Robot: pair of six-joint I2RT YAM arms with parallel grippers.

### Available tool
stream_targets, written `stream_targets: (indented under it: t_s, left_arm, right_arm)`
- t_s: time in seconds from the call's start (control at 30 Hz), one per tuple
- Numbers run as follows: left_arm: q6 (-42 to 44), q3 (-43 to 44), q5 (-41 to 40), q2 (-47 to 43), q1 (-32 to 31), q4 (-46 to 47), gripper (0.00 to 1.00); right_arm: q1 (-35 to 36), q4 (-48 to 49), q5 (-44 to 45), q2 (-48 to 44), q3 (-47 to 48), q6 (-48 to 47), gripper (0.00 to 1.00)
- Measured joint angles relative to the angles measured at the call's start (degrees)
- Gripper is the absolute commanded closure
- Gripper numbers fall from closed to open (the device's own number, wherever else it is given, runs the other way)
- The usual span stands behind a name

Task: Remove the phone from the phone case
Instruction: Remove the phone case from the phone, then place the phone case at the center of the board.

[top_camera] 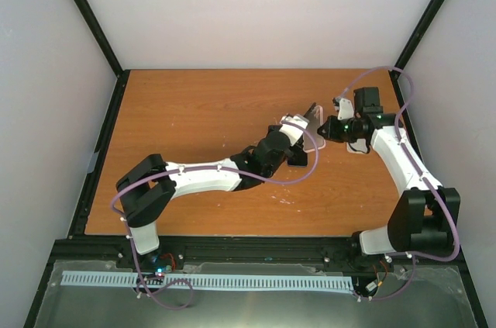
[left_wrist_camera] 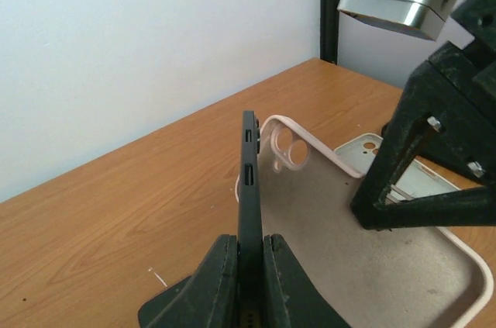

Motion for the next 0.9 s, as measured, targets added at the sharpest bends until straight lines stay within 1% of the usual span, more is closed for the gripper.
stream_targets:
  t_s: [0.23,0.4,0.53,0.73,0.9]
  left_arm:
    - [-0.6,0.3,-1.3,0.0,0.2,-0.9,1.00]
    - [-0.5,-1.5,-1.4,-1.5,0.2,-1.7,1.00]
    - [0.3,-4.0,-1.6,-4.3,0.2,-2.0,1.00]
    - [4.9,-7.9,-4.9,-6.6,0.2,-0.6,1.00]
    - [10.1,-11.8,-6.5,-6.6,0.3,-0.4,1.00]
  right_arm:
    - [-0.5,-0.6,4.3,0.4,-1.0,1.9,0.97]
    - [-3.5,-0.5,4.6,1.2,-1.6,1.0,0.97]
    - [-6.8,1.6,4.8,2.4,-2.7,-1.1,0.97]
    - [-11.5,4.5,4.8,6.0,-5.2,-4.9,0.97]
    - [-13.1,7.7,4.8,8.6,-6.4,-6.5,0.97]
